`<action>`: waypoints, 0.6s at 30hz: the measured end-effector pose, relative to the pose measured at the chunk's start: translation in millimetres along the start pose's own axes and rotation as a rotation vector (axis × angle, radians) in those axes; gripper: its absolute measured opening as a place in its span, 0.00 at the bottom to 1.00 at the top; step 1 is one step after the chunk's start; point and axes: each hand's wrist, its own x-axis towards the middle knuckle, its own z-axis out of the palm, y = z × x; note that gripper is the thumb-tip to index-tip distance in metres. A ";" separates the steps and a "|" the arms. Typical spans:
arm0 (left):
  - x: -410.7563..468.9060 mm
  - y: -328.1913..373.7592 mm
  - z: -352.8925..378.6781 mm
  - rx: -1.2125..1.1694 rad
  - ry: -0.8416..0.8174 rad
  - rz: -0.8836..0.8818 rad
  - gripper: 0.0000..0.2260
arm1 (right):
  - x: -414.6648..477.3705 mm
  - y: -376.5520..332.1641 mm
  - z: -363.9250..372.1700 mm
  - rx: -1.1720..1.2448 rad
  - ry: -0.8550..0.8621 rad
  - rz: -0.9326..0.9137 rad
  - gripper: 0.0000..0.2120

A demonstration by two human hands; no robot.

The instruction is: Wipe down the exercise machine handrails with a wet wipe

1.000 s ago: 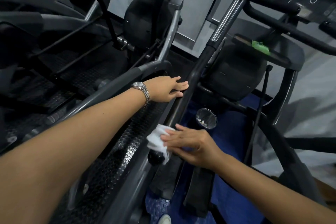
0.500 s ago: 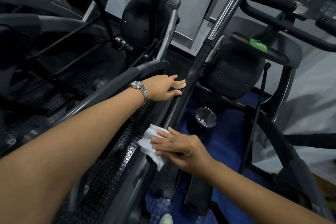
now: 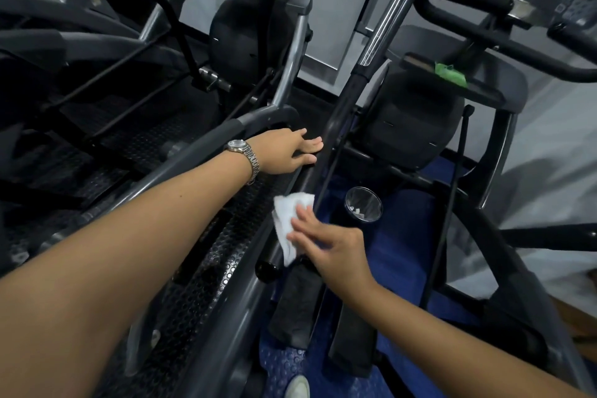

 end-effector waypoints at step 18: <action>1.1 5.2 -5.1 -0.049 -0.001 -0.025 0.19 | 10.2 -12.6 17.1 -0.146 0.174 0.227 0.24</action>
